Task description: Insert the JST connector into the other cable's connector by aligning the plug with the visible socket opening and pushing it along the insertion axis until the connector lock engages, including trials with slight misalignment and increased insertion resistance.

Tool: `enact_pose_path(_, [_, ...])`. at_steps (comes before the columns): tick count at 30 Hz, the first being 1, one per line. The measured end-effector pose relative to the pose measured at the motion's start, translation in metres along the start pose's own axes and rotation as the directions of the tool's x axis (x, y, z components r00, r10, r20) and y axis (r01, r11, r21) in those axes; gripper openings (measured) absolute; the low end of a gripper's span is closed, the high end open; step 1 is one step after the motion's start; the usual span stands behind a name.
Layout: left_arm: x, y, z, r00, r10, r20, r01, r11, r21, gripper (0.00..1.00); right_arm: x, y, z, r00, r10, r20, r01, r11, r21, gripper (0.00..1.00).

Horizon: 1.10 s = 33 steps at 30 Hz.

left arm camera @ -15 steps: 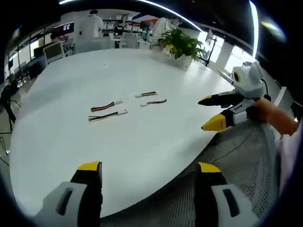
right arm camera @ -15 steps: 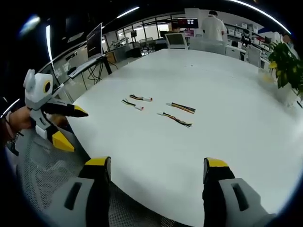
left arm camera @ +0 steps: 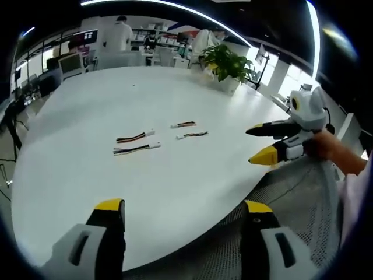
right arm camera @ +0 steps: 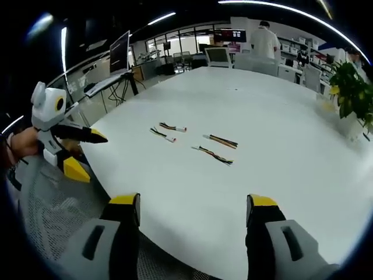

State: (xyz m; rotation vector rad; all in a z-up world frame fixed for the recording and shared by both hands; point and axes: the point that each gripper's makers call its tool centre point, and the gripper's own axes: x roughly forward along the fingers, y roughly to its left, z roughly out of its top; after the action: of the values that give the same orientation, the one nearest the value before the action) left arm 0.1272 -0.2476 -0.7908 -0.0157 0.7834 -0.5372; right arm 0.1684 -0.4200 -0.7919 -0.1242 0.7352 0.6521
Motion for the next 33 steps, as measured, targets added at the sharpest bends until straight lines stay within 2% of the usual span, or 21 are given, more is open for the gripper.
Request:
enact_pose_path(10, [0.000, 0.001, 0.002, 1.000, 0.016, 0.006, -0.016, 1.000, 0.003, 0.79, -0.001, 0.001, 0.002, 1.000, 0.007, 0.011, -0.006, 1.000, -0.003, 0.72])
enact_pose_path(15, [-0.001, 0.001, 0.003, 1.000, 0.024, 0.013, -0.024, 1.000, 0.013, 0.77, -0.005, -0.004, 0.009, 0.999, -0.011, 0.051, 0.011, 1.000, 0.015, 0.69])
enact_pose_path(19, [0.000, 0.003, 0.000, 0.999, 0.035, -0.002, -0.035, 0.999, 0.022, 0.77, -0.002, 0.002, 0.006, 0.999, 0.015, 0.034, -0.015, 1.000, -0.002, 0.69])
enact_pose_path(21, [-0.001, 0.011, 0.000, 0.997, 0.077, -0.002, -0.077, 0.996, 0.049, 0.77, -0.002, 0.003, 0.006, 0.999, 0.018, 0.030, -0.018, 1.000, -0.007, 0.70])
enact_pose_path(24, [-0.001, 0.008, 0.000, 0.998, 0.061, 0.001, -0.061, 0.998, 0.029, 0.78, -0.002, 0.004, 0.005, 0.999, 0.022, 0.024, -0.022, 1.000, -0.006, 0.69])
enact_pose_path(33, [-0.001, 0.006, -0.001, 0.998, 0.056, -0.005, -0.055, 0.998, 0.038, 0.78, -0.002, 0.006, 0.002, 1.000, 0.027, 0.012, -0.027, 1.000, -0.016, 0.69])
